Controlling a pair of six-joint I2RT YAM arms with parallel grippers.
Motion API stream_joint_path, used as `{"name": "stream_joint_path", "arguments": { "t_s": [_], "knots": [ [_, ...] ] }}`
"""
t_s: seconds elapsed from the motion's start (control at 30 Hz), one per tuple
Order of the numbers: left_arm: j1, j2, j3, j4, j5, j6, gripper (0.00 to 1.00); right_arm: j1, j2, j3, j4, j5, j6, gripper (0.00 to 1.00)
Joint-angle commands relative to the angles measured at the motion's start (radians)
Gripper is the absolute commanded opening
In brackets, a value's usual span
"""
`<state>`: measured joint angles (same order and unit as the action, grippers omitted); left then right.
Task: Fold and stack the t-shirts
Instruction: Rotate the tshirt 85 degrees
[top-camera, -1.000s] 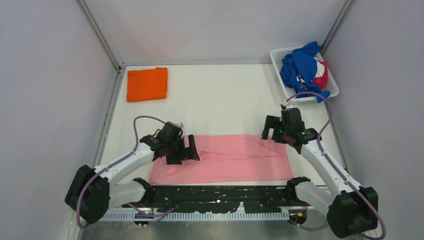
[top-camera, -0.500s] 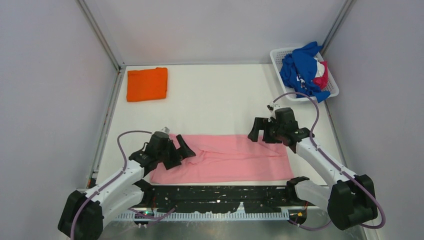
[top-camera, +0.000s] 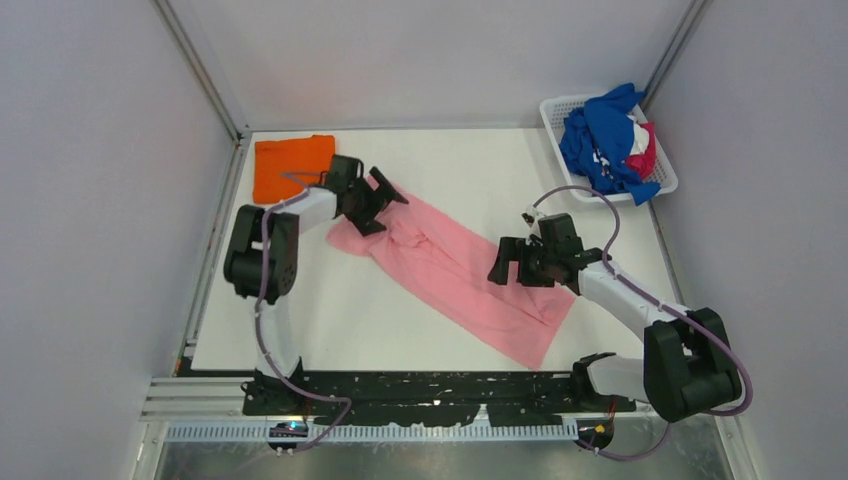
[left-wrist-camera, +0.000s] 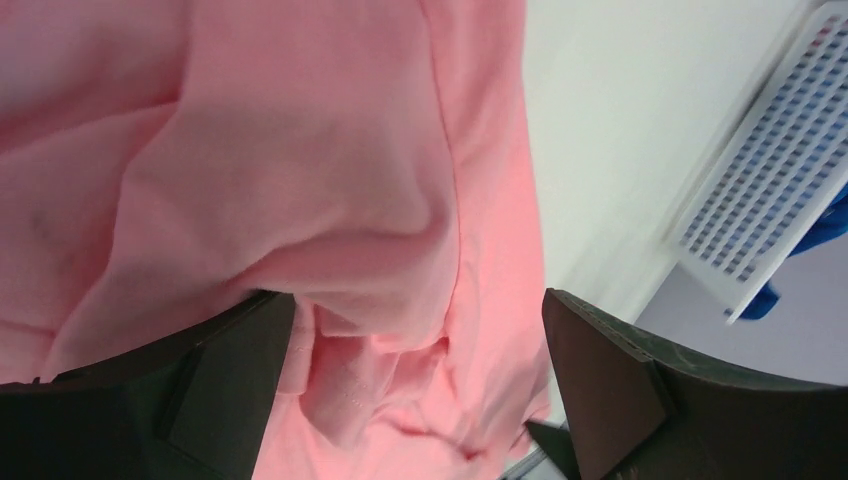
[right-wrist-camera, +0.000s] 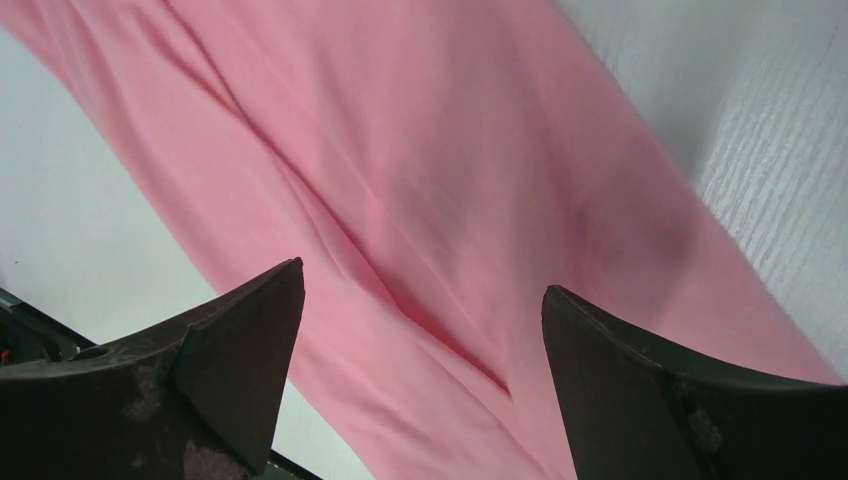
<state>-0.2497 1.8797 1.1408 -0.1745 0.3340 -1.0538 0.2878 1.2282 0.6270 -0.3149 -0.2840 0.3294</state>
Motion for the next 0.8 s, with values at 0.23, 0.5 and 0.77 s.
{"name": "stream_joint_path", "arguments": {
  "t_s": [0.23,0.5,0.77],
  "knots": [
    [-0.036,0.791,1.283,-0.274,0.109,-0.046,1.0,0.165,0.201,0.088,0.037,-0.066,-0.066,0.95],
    [-0.103,0.994,1.414,0.158,0.07,-0.371,1.0,0.372,0.3,0.131,0.087,-0.202,-0.024,0.95],
    [-0.12,0.942,1.4,0.223,0.013,-0.343,1.0,0.485,0.303,0.201,0.089,-0.186,-0.02,0.95]
  ]
}}
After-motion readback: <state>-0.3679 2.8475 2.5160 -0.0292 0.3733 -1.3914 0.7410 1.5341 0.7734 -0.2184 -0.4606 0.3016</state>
